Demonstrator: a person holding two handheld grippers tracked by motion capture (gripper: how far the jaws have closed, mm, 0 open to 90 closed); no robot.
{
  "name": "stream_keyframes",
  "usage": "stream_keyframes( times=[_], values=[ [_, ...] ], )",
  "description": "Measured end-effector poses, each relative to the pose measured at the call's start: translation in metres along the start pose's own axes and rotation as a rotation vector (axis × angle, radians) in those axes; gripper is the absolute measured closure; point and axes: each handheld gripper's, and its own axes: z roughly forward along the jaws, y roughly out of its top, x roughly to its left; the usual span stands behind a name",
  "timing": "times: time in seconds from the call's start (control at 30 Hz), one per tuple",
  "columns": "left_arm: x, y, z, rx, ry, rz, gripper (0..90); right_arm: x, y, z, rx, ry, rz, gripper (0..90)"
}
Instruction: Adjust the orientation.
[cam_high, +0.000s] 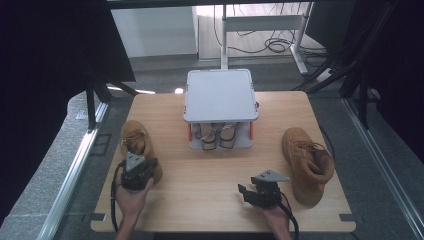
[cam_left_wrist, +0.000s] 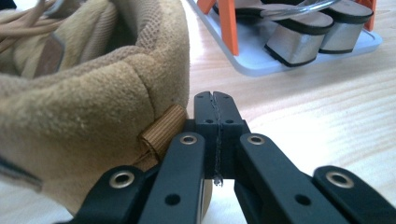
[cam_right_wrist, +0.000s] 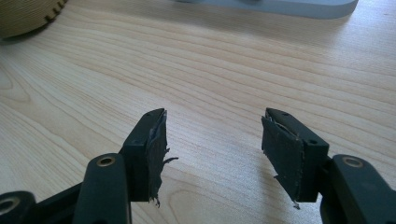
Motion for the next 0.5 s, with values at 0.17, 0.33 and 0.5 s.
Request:
stream_keyframes(
  times=[0.17,0.33,0.5],
  values=[
    [0.008,-0.009,-0.012,-0.014,-0.001,-0.013,90.0,0.001,0.0,0.001,0.002,-0.001,-0.004,40.5],
    [0.016,-0.015,-0.022,-0.006,0.005,-0.011,90.0,0.0,-0.001,0.002,0.003,-0.006,-0.003,40.3],
    [0.024,-0.019,-0.032,0.012,0.031,0.012,90.0,-0.001,-0.001,0.001,0.001,-0.008,0.001,40.3]
  ],
)
